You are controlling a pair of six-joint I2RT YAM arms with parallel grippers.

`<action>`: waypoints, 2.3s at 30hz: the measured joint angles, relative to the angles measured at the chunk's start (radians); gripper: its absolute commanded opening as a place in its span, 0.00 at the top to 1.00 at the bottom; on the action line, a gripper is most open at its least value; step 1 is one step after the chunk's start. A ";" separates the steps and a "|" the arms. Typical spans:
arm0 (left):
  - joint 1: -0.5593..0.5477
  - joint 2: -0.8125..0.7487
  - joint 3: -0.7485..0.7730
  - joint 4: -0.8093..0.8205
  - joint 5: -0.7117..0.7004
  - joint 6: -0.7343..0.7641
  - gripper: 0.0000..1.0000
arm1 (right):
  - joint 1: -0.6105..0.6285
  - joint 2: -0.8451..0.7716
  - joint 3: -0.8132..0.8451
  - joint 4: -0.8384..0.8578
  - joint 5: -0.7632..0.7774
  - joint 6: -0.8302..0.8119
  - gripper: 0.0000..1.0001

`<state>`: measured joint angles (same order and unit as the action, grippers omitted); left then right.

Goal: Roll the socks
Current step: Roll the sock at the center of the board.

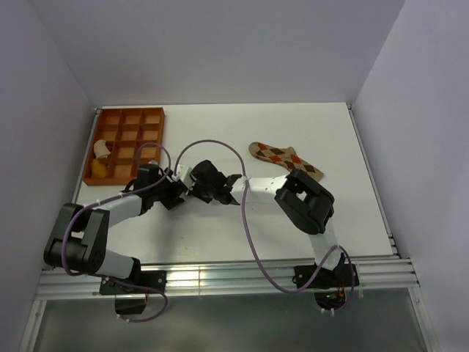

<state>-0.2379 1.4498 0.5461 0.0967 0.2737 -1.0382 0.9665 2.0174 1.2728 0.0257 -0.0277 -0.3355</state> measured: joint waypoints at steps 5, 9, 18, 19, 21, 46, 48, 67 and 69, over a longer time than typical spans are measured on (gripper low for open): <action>0.024 -0.100 -0.073 -0.010 -0.060 -0.028 0.34 | -0.012 0.005 0.022 -0.036 -0.035 0.005 1.00; 0.037 -0.154 -0.119 -0.009 -0.113 -0.037 0.36 | -0.014 0.014 0.045 -0.066 -0.056 0.005 1.00; 0.042 -0.103 -0.144 0.148 -0.120 -0.040 0.35 | -0.023 0.056 0.161 -0.207 -0.141 0.005 1.00; 0.042 -0.094 -0.144 0.166 -0.119 -0.039 0.35 | -0.024 0.058 0.166 -0.219 -0.149 0.005 1.00; 0.042 -0.076 -0.143 0.199 -0.116 -0.036 0.35 | -0.024 0.060 0.174 -0.237 -0.167 0.005 1.00; -0.025 0.146 -0.039 0.391 0.016 0.013 0.35 | -0.264 0.185 0.283 -0.375 -0.765 0.293 1.00; -0.025 0.142 -0.039 0.388 0.015 0.024 0.35 | -0.282 0.214 0.304 -0.382 -0.816 0.329 1.00; -0.043 -0.147 -0.143 0.240 -0.079 0.052 0.16 | -0.348 0.361 0.456 -0.502 -0.986 0.520 1.00; -0.044 -0.187 -0.163 0.235 -0.094 0.045 0.23 | -0.348 0.362 0.460 -0.508 -0.985 0.523 1.00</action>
<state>-0.2821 1.2633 0.3836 0.3313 0.1799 -0.9928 0.6182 2.3795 1.7329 -0.4820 -1.0122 0.1871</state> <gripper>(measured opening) 0.839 0.245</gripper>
